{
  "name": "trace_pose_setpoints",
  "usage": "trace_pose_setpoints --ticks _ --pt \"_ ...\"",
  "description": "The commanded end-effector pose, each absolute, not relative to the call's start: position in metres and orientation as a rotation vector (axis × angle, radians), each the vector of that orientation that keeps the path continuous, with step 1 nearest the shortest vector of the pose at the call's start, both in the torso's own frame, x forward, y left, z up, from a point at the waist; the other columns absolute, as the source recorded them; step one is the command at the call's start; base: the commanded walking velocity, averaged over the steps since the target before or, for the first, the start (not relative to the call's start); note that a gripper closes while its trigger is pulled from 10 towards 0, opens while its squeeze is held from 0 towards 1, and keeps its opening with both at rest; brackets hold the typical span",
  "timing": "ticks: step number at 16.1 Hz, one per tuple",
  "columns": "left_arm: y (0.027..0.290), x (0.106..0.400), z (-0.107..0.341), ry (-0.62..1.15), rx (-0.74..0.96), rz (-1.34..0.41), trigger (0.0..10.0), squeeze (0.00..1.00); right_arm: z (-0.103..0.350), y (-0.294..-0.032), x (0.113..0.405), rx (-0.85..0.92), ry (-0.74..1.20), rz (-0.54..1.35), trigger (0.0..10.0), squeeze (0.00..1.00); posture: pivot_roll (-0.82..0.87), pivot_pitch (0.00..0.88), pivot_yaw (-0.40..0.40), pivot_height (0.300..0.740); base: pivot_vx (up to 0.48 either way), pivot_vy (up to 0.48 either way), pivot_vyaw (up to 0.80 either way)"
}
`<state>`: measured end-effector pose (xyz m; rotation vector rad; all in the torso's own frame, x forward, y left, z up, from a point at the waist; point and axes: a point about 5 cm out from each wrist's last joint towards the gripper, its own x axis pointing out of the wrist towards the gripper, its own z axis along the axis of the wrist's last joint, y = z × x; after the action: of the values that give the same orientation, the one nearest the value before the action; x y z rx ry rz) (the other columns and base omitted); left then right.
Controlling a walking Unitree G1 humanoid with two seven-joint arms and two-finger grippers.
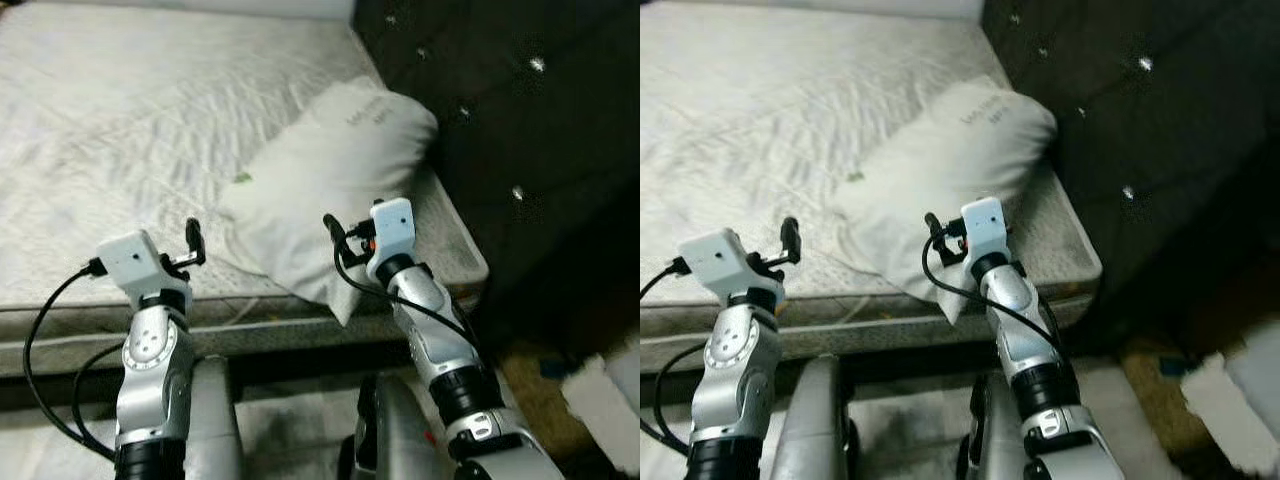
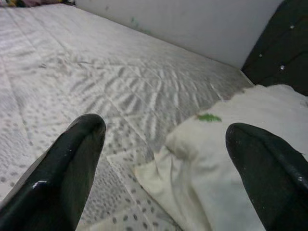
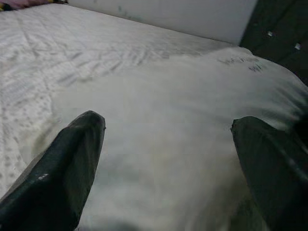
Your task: Clean up the room
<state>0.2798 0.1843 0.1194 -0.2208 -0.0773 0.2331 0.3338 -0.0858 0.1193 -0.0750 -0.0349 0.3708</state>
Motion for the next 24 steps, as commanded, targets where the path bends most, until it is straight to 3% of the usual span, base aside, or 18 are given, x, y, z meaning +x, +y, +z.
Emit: trace_pose_setpoints --ticks 1,6,16,24 --pt "0.1830 0.2815 0.1211 -0.088 -0.221 0.234 10.0 0.00 0.1197 -0.0886 0.3351 -0.079 -0.032 0.368 10.0 0.00 0.05 0.097 -0.090 0.529 0.000 0.000 0.00" --pt "0.1862 0.2802 0.1215 -0.097 -0.234 0.228 10.0 0.00 0.1180 -0.0882 0.3347 -0.078 -0.025 0.369 10.0 0.00 0.05 0.089 -0.087 0.529 0.000 0.000 0.00" --pt "0.1827 0.2815 0.1217 -0.094 -0.253 0.196 10.0 0.00 0.1202 -0.0884 0.3358 -0.077 -0.040 0.358 10.0 0.00 0.05 0.097 -0.086 0.529 0.420 0.000 0.00" --pt "0.1821 0.2838 0.1189 -0.072 -0.237 0.203 10.0 0.00 0.1201 -0.0884 0.3362 -0.074 -0.037 0.355 10.0 0.00 0.05 0.100 -0.086 0.529 0.000 0.000 0.00"
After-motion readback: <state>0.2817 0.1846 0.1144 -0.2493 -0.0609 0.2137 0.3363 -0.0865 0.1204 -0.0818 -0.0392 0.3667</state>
